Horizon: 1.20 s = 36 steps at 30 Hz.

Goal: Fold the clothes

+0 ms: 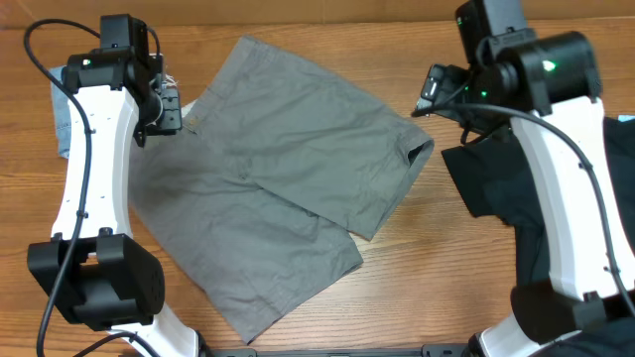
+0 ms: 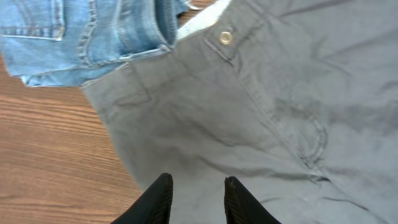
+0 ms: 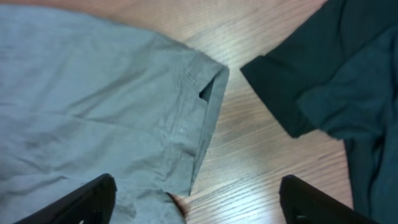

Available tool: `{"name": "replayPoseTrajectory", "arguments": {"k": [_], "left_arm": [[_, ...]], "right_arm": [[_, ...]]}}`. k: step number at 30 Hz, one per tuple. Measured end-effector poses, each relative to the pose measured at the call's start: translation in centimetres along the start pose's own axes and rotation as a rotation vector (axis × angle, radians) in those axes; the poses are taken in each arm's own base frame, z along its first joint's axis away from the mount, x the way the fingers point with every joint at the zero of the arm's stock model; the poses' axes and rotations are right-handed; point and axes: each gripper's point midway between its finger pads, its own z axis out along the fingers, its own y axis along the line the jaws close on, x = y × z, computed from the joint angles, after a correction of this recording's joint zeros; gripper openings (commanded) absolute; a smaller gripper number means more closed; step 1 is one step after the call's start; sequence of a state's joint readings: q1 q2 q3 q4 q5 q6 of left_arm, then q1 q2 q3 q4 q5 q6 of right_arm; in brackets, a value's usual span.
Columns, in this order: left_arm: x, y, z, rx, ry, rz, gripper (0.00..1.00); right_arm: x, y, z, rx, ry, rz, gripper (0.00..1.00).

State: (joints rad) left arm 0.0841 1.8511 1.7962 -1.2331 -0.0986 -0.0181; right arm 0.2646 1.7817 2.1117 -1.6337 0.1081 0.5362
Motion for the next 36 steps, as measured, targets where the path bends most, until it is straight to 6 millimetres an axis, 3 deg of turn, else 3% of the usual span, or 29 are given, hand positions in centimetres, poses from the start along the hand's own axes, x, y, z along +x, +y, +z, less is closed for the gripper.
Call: {"name": "replayPoseTrajectory", "arguments": {"k": [3, 6, 8, 13, 18, 23, 28, 29, 30, 33, 34, 36], "left_arm": [[0.2, -0.8, -0.1, 0.020, 0.007, 0.016, 0.36], [0.4, -1.1, -0.9, 0.030, -0.002, 0.030, 0.40], [0.5, -1.1, -2.4, 0.036, -0.032, 0.034, 0.43], [1.0, -0.7, -6.4, 0.042, -0.119, 0.029, 0.48], [2.0, -0.3, -9.5, 0.044, -0.173, 0.024, 0.50], [2.7, -0.3, -9.7, 0.043, -0.151, 0.026, 0.50], [2.8, -0.3, -9.6, 0.043, -0.146, 0.027, 0.50], [2.8, -0.3, -9.6, 0.043, -0.146, 0.027, 0.50], [2.9, -0.3, -9.6, 0.043, -0.145, 0.027, 0.50], [2.9, -0.3, -9.6, 0.043, -0.144, 0.027, 0.50], [2.9, -0.3, -9.6, 0.043, -0.144, 0.027, 0.50], [2.9, -0.3, -9.6, 0.043, -0.144, 0.027, 0.51]], "right_arm": [[0.0, 0.5, 3.6, 0.017, 0.046, -0.008, 0.81], [0.8, 1.1, 8.4, 0.025, 0.109, -0.035, 0.81], [1.6, 1.4, 12.0, 0.021, 0.152, -0.057, 0.76], [2.4, 1.5, 18.4, 0.021, 0.174, -0.071, 0.71], [1.6, 0.1, 22.3, 0.030, 0.175, -0.011, 0.66], [1.1, -0.5, 24.3, -0.026, 0.217, 0.060, 0.64], [1.0, 0.8, 24.7, -0.104, 0.226, 0.066, 0.64], [0.9, 1.1, 24.8, -0.118, 0.220, 0.064, 0.60], [0.9, 1.4, 24.9, -0.131, 0.216, 0.063, 0.50], [1.3, 1.5, 25.4, -0.139, 0.222, 0.074, 0.08], [1.5, 1.5, 25.5, -0.138, 0.226, 0.080, 0.04], [1.5, 1.6, 25.7, -0.146, 0.221, 0.080, 0.04]]}}
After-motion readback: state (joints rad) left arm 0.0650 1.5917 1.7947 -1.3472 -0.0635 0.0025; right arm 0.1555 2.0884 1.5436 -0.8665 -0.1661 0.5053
